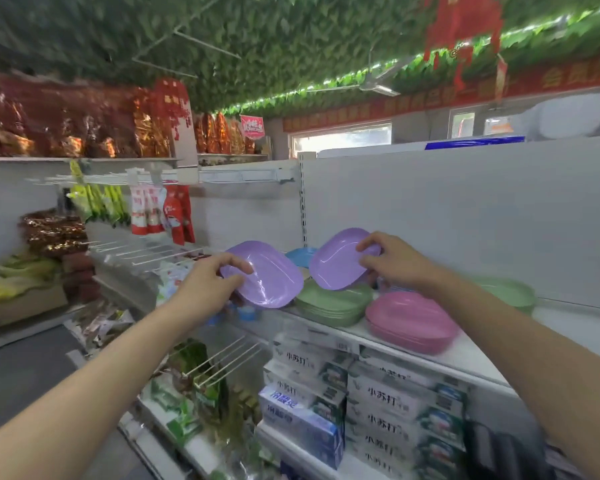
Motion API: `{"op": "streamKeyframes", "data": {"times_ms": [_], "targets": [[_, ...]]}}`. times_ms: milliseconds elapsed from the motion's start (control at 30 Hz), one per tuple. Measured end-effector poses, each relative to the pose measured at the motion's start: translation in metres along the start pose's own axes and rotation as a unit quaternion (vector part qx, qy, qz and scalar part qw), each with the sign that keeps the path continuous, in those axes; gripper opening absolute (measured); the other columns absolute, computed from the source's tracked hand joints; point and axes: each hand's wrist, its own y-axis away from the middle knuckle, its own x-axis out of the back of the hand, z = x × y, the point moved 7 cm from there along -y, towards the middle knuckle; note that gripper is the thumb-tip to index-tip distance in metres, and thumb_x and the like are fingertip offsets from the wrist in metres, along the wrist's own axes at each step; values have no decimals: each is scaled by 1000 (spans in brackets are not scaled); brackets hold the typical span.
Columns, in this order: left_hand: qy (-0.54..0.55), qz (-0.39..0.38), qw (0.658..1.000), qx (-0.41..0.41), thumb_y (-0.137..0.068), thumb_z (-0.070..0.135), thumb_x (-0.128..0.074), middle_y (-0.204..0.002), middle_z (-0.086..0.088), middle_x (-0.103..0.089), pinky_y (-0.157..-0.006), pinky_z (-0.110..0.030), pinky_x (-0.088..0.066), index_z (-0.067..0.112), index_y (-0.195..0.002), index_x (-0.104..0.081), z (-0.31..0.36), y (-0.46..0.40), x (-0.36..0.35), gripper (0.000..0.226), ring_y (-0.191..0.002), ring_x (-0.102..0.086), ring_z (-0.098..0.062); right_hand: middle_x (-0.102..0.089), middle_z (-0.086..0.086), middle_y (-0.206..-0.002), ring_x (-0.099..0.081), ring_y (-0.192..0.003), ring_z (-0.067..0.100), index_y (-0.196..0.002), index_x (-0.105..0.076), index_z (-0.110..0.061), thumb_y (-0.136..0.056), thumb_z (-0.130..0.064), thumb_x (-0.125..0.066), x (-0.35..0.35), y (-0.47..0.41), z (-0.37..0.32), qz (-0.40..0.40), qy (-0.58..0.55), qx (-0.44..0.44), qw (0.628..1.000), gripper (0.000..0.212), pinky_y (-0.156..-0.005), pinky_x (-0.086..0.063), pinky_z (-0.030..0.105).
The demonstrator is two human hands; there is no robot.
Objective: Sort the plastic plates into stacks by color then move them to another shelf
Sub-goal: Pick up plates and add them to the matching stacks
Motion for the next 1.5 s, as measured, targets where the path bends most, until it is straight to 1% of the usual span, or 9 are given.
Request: {"op": "streamKeyframes", "data": {"times_ms": [300,433,567,733,833,1033,1233,1400,1500], "targets": [[57,-61,996,10,-96,4,-55,-80,-19,-67,-51,-31,-54,16,-106,-66,-35,-162,-39,19,-60,-65,-22,-66,13,-90,-64,-73,24,-128,-52,-9,-96,-14,-63,-12,-129,52,49,65,-121,989,34,-57,-56,34],[102,-104,989,28,-97,6,-56,-85,-16,-64,-47,-28,-54,16,-119,-59,-47,-225,-76,25,-58,-65,-21,-63,13,-127,-68,-93,31,-148,-41,-16,-92,-42,-70,-21,-148,67,8,210,-165,964,68,-66,-57,36],[115,-178,977,24,-97,7,-55,-88,-16,-64,-57,-35,-58,17,-126,-52,-45,-265,-120,31,-63,-63,-24,-47,9,-154,-50,-135,31,-156,-31,-14,-91,-66,-59,-17,-146,76,-9,384,-200,901,88,-106,-45,41],[144,-267,952,24,-97,7,-59,-90,-18,-65,-53,-34,-59,19,-149,-32,-34,-292,-169,60,-60,-62,-25,-65,8,-104,-61,-105,31,-102,-63,-10,-95,-59,-59,-12,-138,79,15,386,-270,882,50,-87,-50,36],[146,-318,936,29,-97,10,-61,-98,-21,-64,-58,-38,-60,16,-155,-22,-30,-290,-192,71,-59,-62,-25,-73,11,-107,-65,-100,30,-104,-72,-7,-95,-49,-61,-18,-132,85,22,383,-293,876,44,-91,-54,38],[17,-448,894,15,-100,41,-57,-91,-12,-60,-57,-28,-48,10,-110,-55,-28,-264,-222,33,-70,-57,-21,-66,7,-129,-60,-118,27,-123,-69,-16,-97,-45,-62,-7,-118,69,101,358,-285,883,40,-102,-48,39],[-196,-418,875,-147,-95,33,-61,-77,-2,-52,-54,-29,-29,14,-79,-48,-21,-276,-220,28,-61,-41,-15,-66,6,-128,-60,-115,24,-128,-66,-16,-98,-42,-61,-6,-111,63,102,356,-268,890,40,-100,-47,35],[-197,-450,855,-167,-77,39,-64,-73,-4,-56,-68,-32,-37,15,-76,-61,-29,-266,-228,25,-68,-49,-22,-66,4,-130,-60,-117,23,-129,-67,-18,-96,-42,-63,-17,-113,71,75,369,-270,886,41,-102,-47,34],[-189,-460,849,-178,-83,34,-63,-68,-4,-47,-61,-31,-31,18,-76,-58,-32,-260,-225,18,-62,-41,-22,-65,4,-131,-59,-119,23,-133,-65,-18,-96,-41,-63,-21,-113,72,69,369,-270,887,43,-98,-45,31]]}}
